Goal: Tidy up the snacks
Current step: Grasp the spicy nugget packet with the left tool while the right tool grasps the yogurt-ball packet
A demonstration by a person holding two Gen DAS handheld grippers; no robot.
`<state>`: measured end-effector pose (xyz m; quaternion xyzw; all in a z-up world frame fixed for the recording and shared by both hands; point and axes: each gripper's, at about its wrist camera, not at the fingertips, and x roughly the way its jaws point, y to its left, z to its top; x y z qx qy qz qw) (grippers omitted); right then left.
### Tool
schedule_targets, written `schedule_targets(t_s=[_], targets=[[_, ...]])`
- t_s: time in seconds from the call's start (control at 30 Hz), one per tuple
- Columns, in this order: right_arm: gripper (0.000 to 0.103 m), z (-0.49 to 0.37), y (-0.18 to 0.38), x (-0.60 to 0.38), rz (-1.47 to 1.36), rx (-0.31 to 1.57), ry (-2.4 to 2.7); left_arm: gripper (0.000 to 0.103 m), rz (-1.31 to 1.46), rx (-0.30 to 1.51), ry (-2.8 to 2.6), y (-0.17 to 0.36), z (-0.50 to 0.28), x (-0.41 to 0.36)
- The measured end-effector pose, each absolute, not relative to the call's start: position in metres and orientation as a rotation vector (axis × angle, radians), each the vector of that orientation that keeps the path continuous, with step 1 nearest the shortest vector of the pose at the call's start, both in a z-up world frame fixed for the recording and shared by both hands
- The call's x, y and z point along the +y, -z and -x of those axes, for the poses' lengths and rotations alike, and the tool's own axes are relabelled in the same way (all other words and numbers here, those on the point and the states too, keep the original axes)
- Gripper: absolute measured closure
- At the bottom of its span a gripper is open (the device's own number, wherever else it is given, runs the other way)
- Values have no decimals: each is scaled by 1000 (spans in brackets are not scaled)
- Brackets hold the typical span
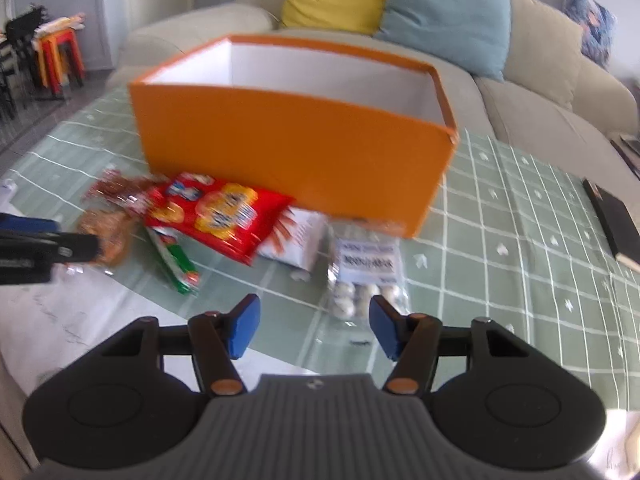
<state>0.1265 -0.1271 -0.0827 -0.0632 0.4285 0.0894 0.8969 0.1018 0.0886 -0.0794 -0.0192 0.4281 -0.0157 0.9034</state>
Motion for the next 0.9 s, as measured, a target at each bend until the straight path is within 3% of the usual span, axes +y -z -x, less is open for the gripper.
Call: schedule_targets(t_s=[0.1,0.4,0.53,0.9], targets=[[27,-135,90,-135,107,926,-151,18,56,877,-10,83,-105,99],[24,-150,99,-141,95,938,-156,17,218,965,-81,109,-123,132],[19,-162,102,-142,99,926,-177,12,260,993,-82,118,-127,134],[18,-195,123,-161,19,986,-130,4,173,984,-54,123,-137,120]])
